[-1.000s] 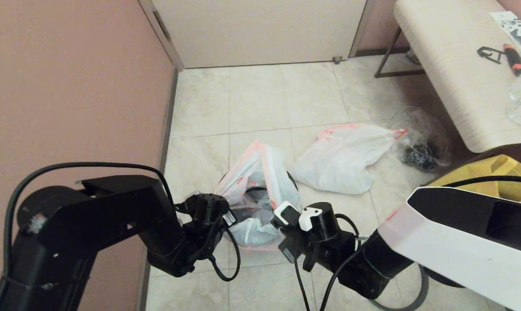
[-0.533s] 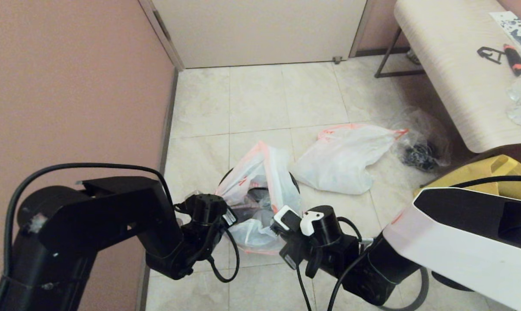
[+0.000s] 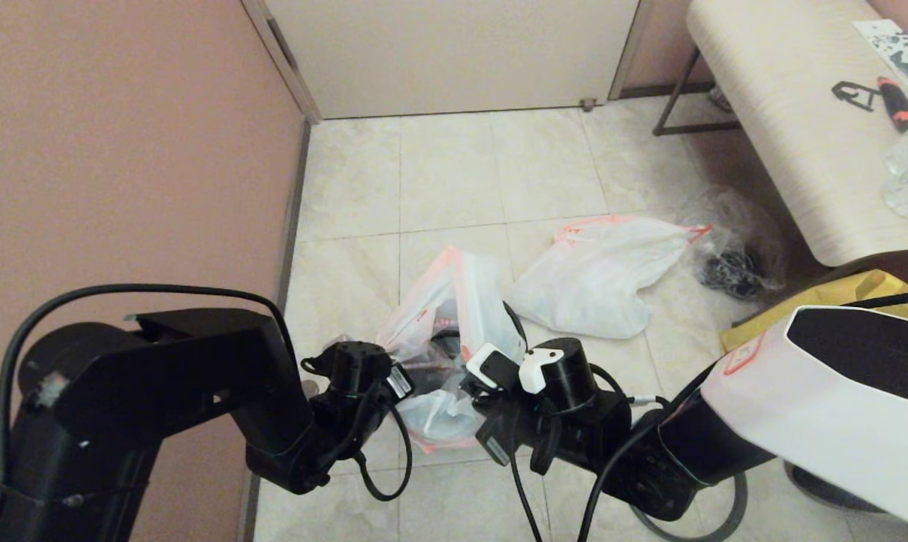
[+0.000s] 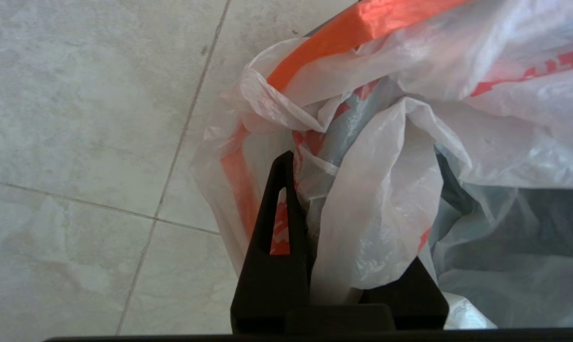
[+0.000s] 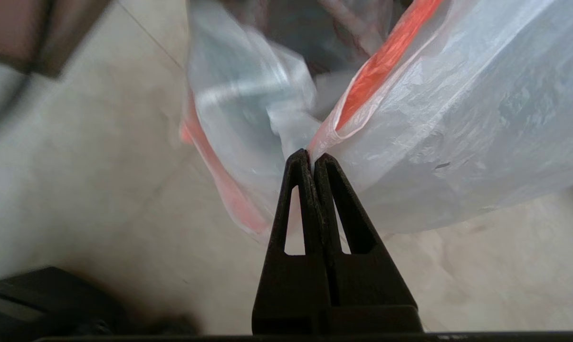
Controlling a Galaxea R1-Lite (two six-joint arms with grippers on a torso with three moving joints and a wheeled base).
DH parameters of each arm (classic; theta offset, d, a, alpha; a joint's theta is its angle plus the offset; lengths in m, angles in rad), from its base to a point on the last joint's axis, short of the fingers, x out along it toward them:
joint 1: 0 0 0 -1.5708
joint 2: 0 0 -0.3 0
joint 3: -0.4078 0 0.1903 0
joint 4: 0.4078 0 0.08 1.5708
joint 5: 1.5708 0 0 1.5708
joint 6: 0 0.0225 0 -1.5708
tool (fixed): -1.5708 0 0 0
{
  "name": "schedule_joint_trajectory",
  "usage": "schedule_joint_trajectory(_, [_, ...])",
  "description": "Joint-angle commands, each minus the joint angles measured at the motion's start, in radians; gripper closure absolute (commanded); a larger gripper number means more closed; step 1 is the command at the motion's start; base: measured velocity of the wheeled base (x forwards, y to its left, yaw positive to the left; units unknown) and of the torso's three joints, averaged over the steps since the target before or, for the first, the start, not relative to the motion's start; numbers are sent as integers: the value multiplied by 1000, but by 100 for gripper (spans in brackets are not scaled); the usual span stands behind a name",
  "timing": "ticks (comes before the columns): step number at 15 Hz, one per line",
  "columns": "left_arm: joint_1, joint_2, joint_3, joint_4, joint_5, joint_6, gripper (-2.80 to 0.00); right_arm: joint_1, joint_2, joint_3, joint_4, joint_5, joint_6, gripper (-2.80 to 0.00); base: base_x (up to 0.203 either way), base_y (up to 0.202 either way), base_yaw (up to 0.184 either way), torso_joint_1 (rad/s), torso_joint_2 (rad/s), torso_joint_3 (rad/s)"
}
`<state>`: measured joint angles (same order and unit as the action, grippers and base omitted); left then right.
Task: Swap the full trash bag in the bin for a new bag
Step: Put the new garbage bag on the trash can
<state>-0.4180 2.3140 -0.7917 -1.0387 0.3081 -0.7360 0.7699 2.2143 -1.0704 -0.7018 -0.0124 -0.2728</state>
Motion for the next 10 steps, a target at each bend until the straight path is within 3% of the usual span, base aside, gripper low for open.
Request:
schedule_joint_trajectory(1, [2,-1,-1,-5,2,-5,0,26,-35,-8,5,7,9,0,0,0,0,0,0,0])
schedule_joint_trajectory(5, [1,11,-14,-3,23,-2,0,-66,-13,40,24,-10,15,0,0,0,0,0,0,0])
schedule_joint_trajectory(9, [-1,13,-14,-3,25,0,0,-36,-12,63,4,-203,20,0,0,0,0,0,0,0])
schedule_joint_trajectory(10, [1,13,-14,-3,25,0,0,-35,-11,76,-31,-208,16,-280,0,0,0,0,0,0])
